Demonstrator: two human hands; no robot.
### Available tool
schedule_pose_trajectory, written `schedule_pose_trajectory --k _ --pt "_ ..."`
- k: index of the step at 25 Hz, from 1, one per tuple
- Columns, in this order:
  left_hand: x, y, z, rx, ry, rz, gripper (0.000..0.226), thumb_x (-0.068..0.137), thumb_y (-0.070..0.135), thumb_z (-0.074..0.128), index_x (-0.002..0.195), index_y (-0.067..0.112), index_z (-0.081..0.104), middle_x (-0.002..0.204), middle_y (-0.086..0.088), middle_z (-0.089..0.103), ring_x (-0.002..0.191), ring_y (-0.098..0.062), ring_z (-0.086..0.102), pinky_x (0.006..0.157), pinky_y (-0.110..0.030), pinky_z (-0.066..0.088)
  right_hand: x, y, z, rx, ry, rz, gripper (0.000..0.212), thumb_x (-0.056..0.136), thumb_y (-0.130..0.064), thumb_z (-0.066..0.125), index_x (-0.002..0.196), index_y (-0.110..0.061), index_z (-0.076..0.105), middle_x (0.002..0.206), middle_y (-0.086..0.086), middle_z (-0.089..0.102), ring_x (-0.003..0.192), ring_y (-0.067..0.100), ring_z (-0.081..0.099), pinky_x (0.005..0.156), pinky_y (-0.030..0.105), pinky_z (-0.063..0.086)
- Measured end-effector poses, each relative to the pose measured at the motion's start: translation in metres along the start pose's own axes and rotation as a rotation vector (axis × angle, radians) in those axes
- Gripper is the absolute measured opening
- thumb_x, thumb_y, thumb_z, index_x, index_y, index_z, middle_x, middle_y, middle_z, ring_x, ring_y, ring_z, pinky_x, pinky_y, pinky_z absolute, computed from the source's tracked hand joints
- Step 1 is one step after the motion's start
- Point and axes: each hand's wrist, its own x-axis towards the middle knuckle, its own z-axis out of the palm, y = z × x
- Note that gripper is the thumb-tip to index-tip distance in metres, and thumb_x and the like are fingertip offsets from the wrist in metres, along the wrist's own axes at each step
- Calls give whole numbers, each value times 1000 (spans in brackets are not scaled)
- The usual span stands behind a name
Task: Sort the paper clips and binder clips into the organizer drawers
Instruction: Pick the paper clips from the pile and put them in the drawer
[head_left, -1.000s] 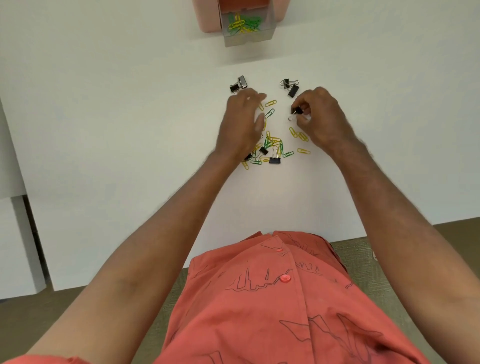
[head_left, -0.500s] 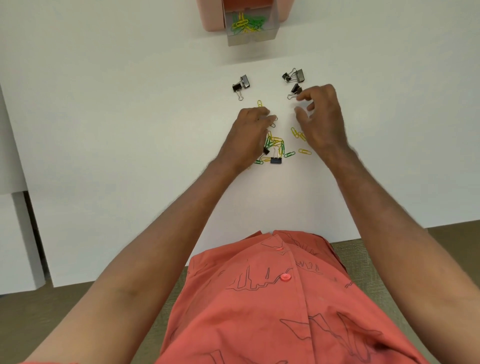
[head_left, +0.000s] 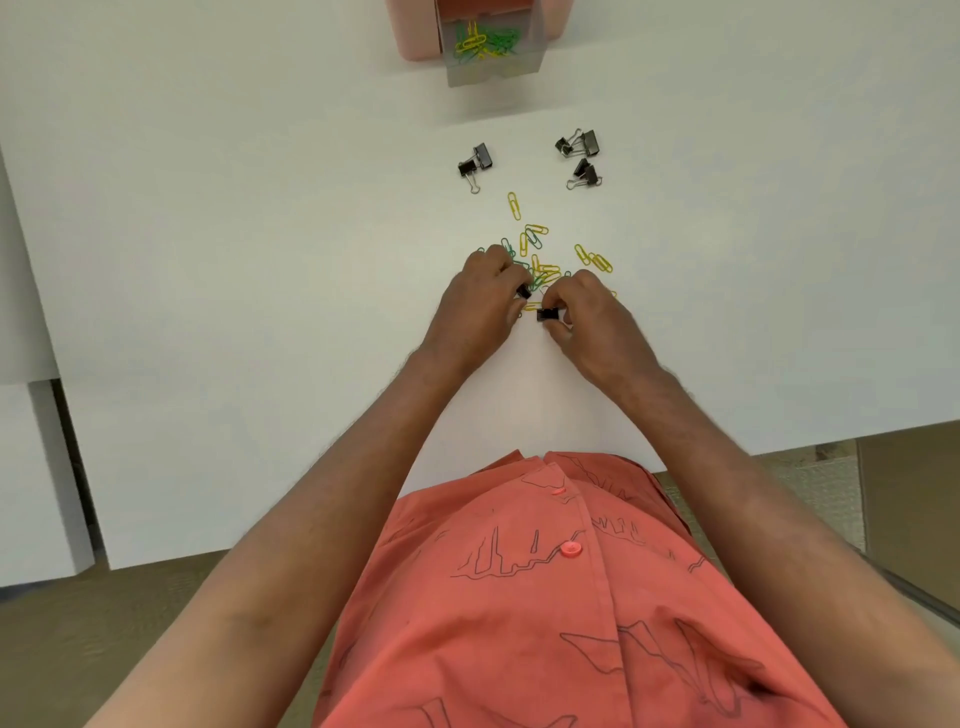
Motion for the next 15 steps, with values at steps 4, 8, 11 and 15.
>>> schedule_pose_trajectory --k 4,8,11,15 --pt "1 4 -3 5 14 -1 10 93 14 65 103 11 68 109 -7 59 102 -27 54 75 -45 53 1 1 -12 -33 -7 -67 17 91 -18 70 106 -17 61 104 2 56 85 21 58 69 41 53" --pt "-2 -1 -6 -30 6 -3 14 92 18 68 105 12 67 110 -5 60 105 -25 52 81 -40 52 23 2 -37 135 137 -36 15 89 -17 70 102 -18 63 100 -1 56 78 12 58 73 26 50" --pt "-3 -1 -5 -30 -40 -9 30 88 24 76 114 12 66 115 -5 58 111 -26 50 85 -35 50 60 11 -51 123 243 38 15 91 -17 67 105 -17 63 107 4 57 77 12 57 75 26 50" --pt "-1 2 -3 8 -11 -7 16 90 17 71 104 10 67 108 -7 58 103 -27 50 79 -42 52 96 16 -52 42 241 48 19 92 -12 62 110 -15 63 116 8 55 82 14 57 80 33 52"
